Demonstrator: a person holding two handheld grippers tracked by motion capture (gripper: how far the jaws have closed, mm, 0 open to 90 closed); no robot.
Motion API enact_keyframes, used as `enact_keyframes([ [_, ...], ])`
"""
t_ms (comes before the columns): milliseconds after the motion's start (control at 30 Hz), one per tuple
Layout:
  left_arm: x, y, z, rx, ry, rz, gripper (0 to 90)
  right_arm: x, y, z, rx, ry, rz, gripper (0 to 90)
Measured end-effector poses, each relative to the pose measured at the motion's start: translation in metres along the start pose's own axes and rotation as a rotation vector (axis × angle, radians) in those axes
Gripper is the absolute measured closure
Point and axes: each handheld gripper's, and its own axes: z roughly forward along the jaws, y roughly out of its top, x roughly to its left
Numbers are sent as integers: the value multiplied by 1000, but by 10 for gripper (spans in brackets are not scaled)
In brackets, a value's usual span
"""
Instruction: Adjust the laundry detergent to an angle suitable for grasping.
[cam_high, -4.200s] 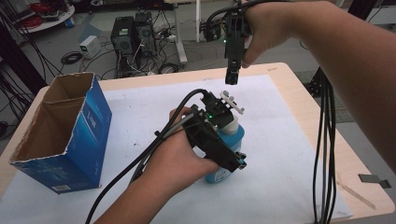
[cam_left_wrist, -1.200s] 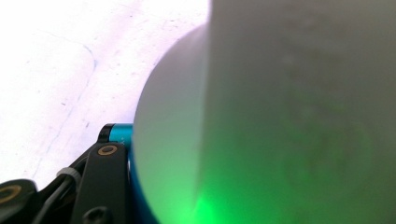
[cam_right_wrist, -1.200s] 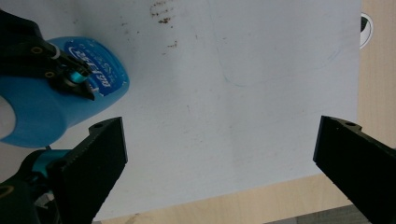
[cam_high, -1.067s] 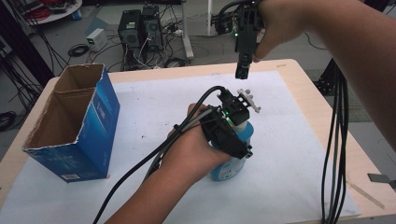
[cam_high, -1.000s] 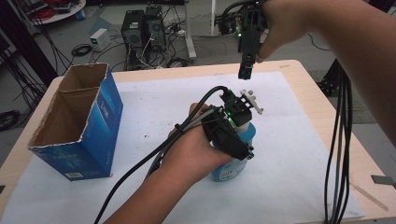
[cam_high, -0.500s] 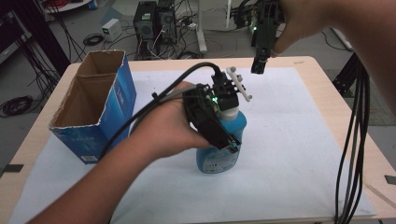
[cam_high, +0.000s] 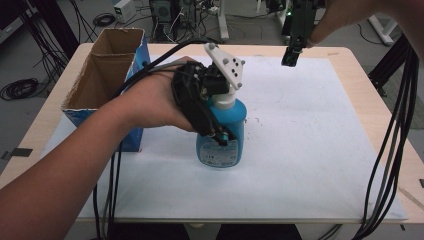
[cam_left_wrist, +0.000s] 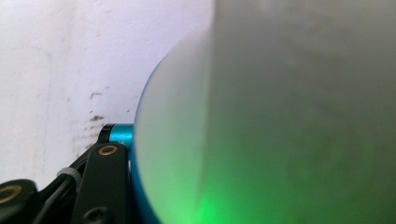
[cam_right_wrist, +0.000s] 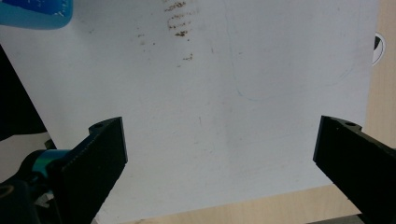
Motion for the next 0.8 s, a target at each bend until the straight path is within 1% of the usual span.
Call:
enact_keyframes([
  [33, -1, -2, 1, -3, -5, 19, 441, 0, 0, 0, 0, 1, -2, 18],
  [100, -4, -5, 3, 8, -9, 59, 441, 1, 0, 0, 1, -1, -5, 18],
  [133, -5, -6, 5, 14, -14, 65, 441, 1, 0, 0, 1, 0, -6, 18],
  [167, -5, -7, 6, 35, -22, 82, 441, 1, 0, 0, 1, 0, -6, 18],
  [200, -5, -9, 8, 32, -26, 81, 441, 2, 0, -1, 2, -1, 1, 18],
  [233, -5, -11, 10, 42, -39, 78, 441, 2, 0, 0, -1, 0, 1, 18],
  [267, -6, -12, 11, 43, -44, 76, 441, 3, 0, -1, 1, -1, 4, 18],
  [367, -7, -15, 14, 38, -59, 92, 441, 4, 0, 0, -1, -1, 1, 18],
  [433, -7, -16, 13, 51, -68, 116, 441, 4, -1, 1, -3, 0, -6, 18],
  [467, -8, -16, 13, 54, -69, 121, 441, 4, -1, 1, -4, 4, 4, 18],
  [567, -8, -17, 13, 62, -70, 139, 441, 4, -2, 2, -4, 3, -3, 18],
  [600, -8, -17, 13, 62, -70, 139, 440, 4, -2, 2, -4, 3, -3, 18],
  [633, -9, -20, 13, 52, -73, 138, 440, 5, -3, 3, -5, 4, 4, 18],
  [667, -9, -20, 13, 61, -78, 142, 440, 4, -4, 4, -11, 4, -5, 18],
  [700, -9, -21, 13, 63, -78, 138, 440, 5, -4, 3, -7, 5, 5, 18],
  [800, -9, -24, 14, 70, -73, 143, 440, 4, -5, 6, -12, 8, -1, 18],
])
